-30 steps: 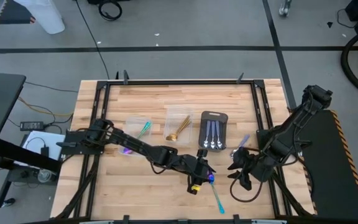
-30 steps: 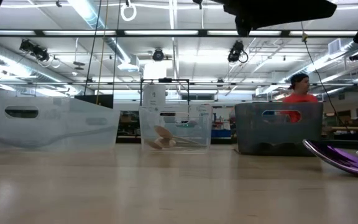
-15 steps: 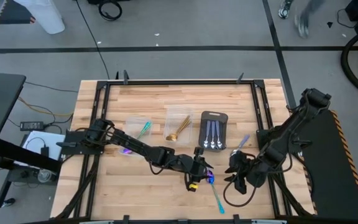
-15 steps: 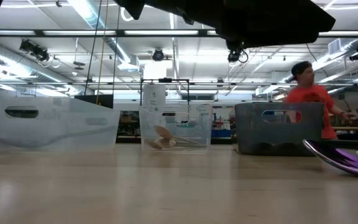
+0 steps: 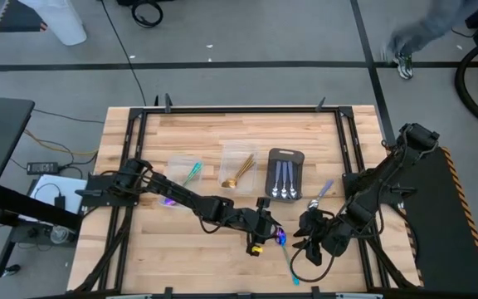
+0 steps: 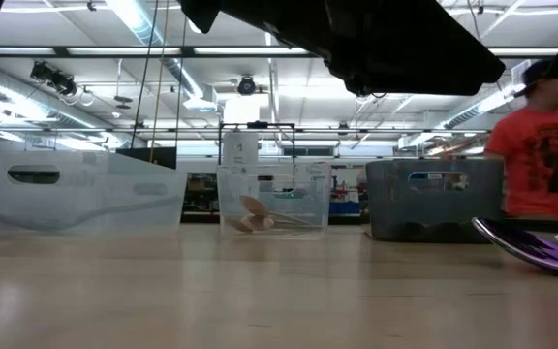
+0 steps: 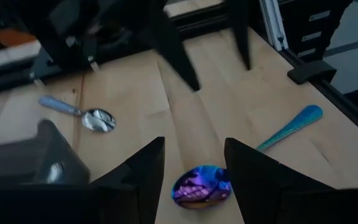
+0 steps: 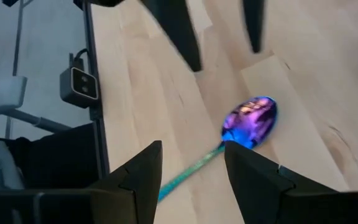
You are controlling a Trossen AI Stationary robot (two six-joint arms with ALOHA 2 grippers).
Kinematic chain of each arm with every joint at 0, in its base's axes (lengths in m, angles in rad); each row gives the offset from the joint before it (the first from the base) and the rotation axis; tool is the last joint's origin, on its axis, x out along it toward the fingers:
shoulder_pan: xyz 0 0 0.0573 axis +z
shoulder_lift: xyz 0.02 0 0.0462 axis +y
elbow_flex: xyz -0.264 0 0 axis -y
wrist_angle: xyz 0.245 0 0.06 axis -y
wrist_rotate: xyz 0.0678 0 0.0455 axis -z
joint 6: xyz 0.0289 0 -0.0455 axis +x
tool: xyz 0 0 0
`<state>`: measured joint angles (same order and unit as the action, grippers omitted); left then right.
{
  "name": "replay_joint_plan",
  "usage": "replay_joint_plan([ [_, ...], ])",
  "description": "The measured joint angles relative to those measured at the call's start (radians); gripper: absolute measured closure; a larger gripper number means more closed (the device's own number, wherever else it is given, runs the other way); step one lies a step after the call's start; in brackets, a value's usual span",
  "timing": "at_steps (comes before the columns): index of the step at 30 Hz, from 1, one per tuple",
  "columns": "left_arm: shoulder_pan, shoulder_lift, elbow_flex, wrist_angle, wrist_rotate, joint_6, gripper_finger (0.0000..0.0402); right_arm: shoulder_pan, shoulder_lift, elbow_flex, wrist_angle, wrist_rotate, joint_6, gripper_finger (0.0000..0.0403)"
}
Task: Sort silverware by color (type)
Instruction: Put the blue spoon into the left transparent bin
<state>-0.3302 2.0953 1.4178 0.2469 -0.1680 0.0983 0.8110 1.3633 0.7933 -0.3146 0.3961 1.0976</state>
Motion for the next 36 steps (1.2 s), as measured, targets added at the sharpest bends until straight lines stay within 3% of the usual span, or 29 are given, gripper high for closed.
replay_joint_plan([
  [7,0.002,0.000,0.000,-0.038,0.000,-0.013,0.0226,-0.003,0.074,0.074,-0.018,-0.001,-0.039,0.0218],
  [16,0.004,0.000,0.000,-0.135,-0.001,-0.006,0.0226,-0.017,0.142,0.148,-0.059,0.000,0.051,0.0218],
  [26,0.004,0.000,0.000,-0.253,-0.002,0.066,0.0226,-0.014,0.227,0.304,-0.276,0.022,0.204,0.0218],
  [36,0.001,0.000,0.000,-0.454,-0.001,-0.090,0.0226,-0.014,0.324,0.399,-0.373,0.013,0.352,0.0218],
])
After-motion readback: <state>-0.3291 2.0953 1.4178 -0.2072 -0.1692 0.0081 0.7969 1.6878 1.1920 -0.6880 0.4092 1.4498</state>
